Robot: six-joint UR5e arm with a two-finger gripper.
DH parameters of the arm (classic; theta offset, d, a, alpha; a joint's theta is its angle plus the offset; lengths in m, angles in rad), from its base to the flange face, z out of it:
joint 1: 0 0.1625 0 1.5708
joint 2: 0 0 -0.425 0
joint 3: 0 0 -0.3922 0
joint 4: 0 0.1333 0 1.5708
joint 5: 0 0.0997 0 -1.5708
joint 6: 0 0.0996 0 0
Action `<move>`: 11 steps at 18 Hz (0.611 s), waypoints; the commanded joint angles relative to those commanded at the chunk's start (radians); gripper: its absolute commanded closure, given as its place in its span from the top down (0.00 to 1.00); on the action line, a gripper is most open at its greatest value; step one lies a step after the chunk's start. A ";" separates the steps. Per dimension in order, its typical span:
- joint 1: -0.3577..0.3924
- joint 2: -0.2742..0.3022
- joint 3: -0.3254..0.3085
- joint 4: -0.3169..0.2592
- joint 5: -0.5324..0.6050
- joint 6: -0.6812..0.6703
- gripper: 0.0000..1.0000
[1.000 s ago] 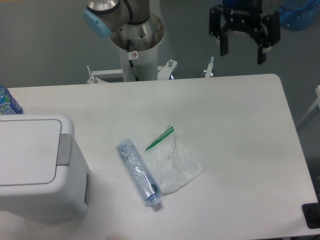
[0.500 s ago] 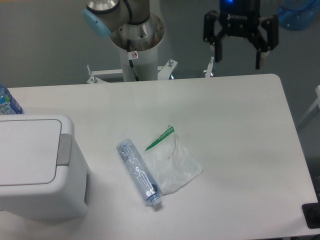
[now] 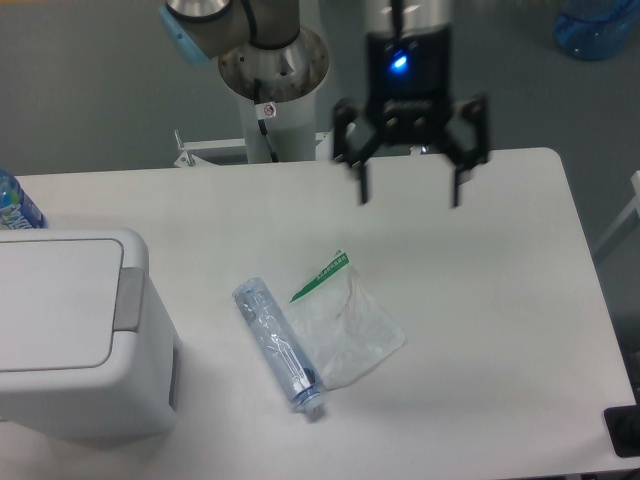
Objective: Open the trash can
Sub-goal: 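Move the open gripper down toward the white trash can lid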
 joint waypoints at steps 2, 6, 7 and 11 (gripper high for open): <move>-0.041 -0.017 -0.011 0.000 -0.003 -0.077 1.00; -0.106 -0.041 -0.017 0.009 -0.041 -0.215 1.00; -0.112 -0.046 -0.017 0.012 -0.047 -0.241 1.00; -0.160 -0.072 -0.018 0.017 -0.058 -0.338 1.00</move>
